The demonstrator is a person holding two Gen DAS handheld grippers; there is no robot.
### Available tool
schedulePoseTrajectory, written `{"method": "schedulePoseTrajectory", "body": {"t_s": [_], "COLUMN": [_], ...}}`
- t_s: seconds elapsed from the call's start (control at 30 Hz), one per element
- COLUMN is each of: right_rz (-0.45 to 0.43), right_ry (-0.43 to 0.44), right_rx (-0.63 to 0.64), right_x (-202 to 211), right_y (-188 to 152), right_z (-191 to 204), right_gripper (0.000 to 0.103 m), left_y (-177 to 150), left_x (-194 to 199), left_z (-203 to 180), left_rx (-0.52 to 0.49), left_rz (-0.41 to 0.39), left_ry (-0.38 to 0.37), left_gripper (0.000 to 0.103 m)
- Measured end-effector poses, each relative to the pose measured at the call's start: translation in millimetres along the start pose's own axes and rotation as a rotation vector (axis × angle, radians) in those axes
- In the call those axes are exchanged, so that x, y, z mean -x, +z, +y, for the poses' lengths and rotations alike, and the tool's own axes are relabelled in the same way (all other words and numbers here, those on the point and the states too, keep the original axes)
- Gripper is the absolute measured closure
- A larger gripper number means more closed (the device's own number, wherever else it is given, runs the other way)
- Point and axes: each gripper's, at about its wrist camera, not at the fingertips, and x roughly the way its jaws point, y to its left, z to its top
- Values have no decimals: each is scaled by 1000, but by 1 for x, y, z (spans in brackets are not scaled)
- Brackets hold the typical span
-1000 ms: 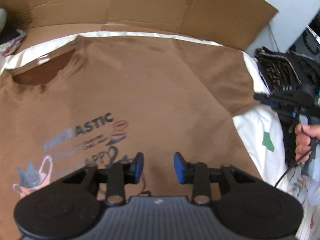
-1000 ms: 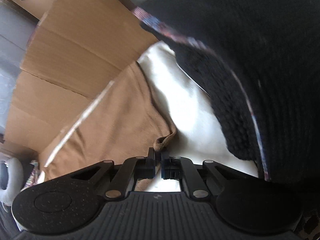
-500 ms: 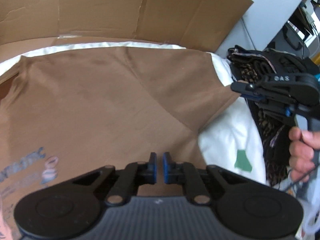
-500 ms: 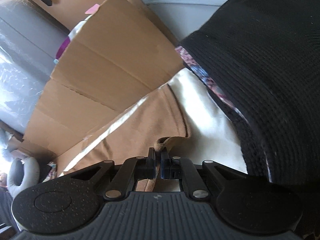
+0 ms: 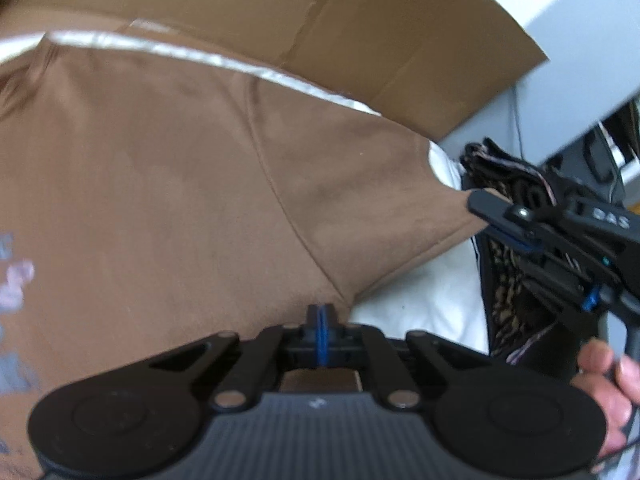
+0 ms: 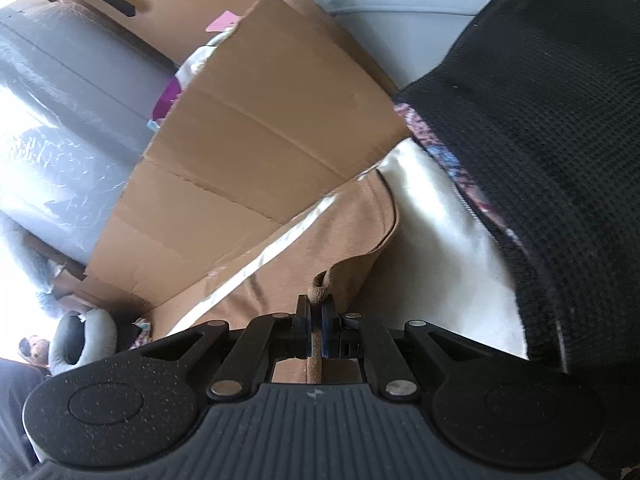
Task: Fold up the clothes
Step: 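Close both grippers on the brown shirt's side edge below the sleeve, then lift the gripped shirt side with the left gripper and fold it over the front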
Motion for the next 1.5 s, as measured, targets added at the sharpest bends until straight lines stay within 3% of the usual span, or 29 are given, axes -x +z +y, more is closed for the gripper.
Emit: {"method": "schedulePoseTrajectory", "body": {"t_s": [0.1, 0.17, 0.33, 0.63, 1.13, 1.3, 1.37, 1.5], "right_rz": [13, 20, 47, 116, 317, 340, 334, 316], "right_ry": [18, 36, 69, 113, 154, 177, 189, 188], "right_rx": [27, 46, 72, 115, 167, 177, 172, 157], "right_x": [0, 22, 34, 30, 8, 12, 18, 27], "right_y": [-1, 14, 12, 2, -26, -29, -30, -31], "right_z": [10, 0, 2, 18, 44, 47, 45, 38], "right_gripper": [101, 101, 101, 101, 97, 88, 77, 73], "left_y": [-4, -6, -12, -22, -50, -50, -49, -41], "left_x": [-4, -7, -13, -24, -32, -25, -21, -9], "left_z": [7, 8, 15, 27, 40, 36, 34, 28], "left_rx": [91, 114, 201, 369, 626, 599, 576, 434], "left_rz": [-6, -12, -25, -49, -112, -92, -75, -35], "left_ry": [-28, -36, -65, -119, -189, -159, -142, -86], "left_gripper": [103, 103, 103, 103, 102, 101, 102, 102]}}
